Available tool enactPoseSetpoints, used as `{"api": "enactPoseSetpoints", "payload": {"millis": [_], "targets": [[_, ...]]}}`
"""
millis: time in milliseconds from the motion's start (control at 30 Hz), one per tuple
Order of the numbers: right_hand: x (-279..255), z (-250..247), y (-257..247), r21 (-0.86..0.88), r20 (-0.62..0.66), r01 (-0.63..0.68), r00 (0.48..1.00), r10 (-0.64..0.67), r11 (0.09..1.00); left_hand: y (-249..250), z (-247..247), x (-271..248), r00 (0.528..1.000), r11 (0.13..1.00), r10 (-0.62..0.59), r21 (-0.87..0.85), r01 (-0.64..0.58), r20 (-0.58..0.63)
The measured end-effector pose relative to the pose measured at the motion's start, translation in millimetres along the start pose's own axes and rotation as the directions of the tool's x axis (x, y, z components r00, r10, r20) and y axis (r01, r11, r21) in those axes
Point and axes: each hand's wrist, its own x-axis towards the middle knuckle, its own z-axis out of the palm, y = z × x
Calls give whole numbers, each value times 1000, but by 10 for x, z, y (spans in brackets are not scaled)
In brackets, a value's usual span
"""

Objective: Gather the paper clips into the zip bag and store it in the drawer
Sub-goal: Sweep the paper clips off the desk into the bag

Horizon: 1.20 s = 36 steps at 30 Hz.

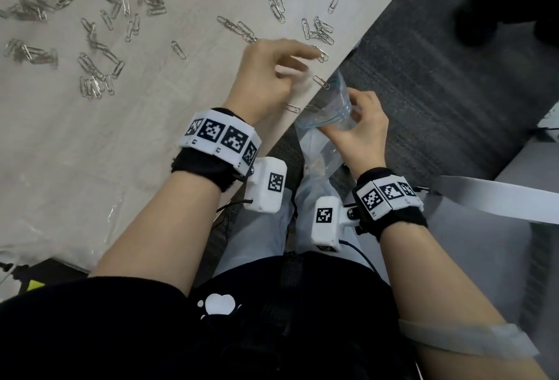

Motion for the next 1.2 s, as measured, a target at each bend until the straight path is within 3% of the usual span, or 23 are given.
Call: {"api": "enactPoseSetpoints", "payload": {"millis": [67,167,267,433,600,733,800,867,967,1100,1200], "targets": [[4,11,11,9,8,-10,1000,10,1000,-63,-72,11,984,999,12,36,-6,-177],[3,11,9,18,18,-17,1000,17,1000,-203,-200,48,937,958,58,284,46,-344],[-2,11,0,24,18,-22,1000,22,999,-279,-234,50,970,899,1,426,106,-244],[-3,12,-19,22,15,-17,1000,17,1000,-316,-103,-7,999,867,34,497,-32,5],[3,3,-19,13,5,1,1000,-1,1000,-325,73,-13,964,880,163,411,-238,210],[10,6,-33,-5,11,5,1000,-5,1000,-223,144,-20,934,883,135,387,-265,331],[4,9,-48,0,15,2,1000,-2,1000,-199,131,-42,945,910,137,338,-239,298],[5,10,-53,8,12,2,1000,-2,1000,-185,70,-62,976,939,129,294,-177,176],[10,15,-42,-5,9,13,1000,-13,1000,-166,-117,-79,992,921,123,372,-118,11],[16,18,-33,-14,11,24,1000,-24,1000,-137,-349,-95,996,847,-88,527,70,8],[17,24,-34,-15,13,30,999,-29,999,-141,-388,-94,988,844,-150,525,107,41]]}}
